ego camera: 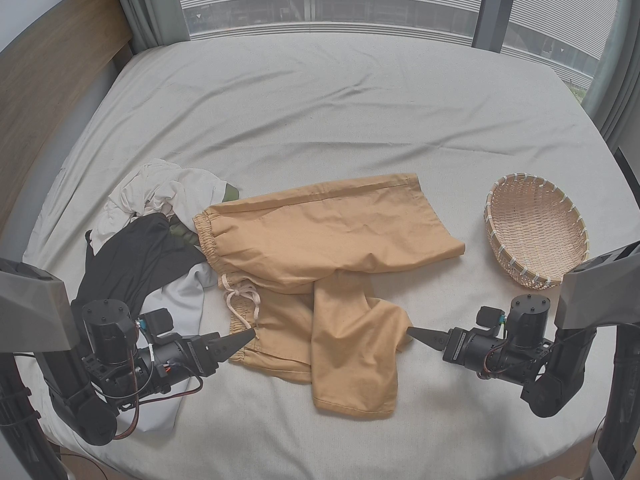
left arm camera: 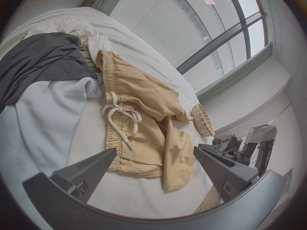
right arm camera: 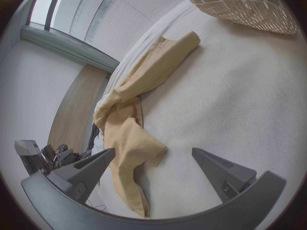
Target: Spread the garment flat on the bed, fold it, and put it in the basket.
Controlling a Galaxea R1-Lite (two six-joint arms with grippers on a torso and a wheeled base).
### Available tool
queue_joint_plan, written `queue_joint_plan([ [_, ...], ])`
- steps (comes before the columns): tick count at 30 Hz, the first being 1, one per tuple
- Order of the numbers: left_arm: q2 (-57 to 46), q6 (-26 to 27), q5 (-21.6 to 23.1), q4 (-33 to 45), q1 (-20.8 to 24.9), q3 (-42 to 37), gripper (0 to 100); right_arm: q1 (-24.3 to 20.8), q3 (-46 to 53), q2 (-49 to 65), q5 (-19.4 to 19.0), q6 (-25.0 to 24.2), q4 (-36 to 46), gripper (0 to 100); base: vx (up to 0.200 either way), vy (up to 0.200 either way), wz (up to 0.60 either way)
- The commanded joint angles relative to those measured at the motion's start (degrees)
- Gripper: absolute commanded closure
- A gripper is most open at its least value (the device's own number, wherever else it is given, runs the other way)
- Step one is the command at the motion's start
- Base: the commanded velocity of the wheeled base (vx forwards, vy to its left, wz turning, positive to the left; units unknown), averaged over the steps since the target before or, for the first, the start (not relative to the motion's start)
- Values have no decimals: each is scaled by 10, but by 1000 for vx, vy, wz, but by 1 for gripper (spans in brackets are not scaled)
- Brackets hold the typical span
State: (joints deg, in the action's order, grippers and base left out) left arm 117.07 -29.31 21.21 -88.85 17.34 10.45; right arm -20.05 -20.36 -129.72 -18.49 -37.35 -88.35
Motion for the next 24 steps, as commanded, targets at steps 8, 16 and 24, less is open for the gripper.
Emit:
queue_joint_plan([
  [8, 0, 0, 0, 0, 1, 0, 0, -2, -47, -45, 8, 0, 0, 0, 0, 0, 0],
  [16, 1, 0, 0, 0, 0, -1, 0, -21, -57, -46, 9, -2, 0, 0, 0, 0, 0],
  [24, 0, 0, -1, 0, -2, -7, 0, -60, -69, -41, 12, -29, 1, 0, 0, 0, 0],
])
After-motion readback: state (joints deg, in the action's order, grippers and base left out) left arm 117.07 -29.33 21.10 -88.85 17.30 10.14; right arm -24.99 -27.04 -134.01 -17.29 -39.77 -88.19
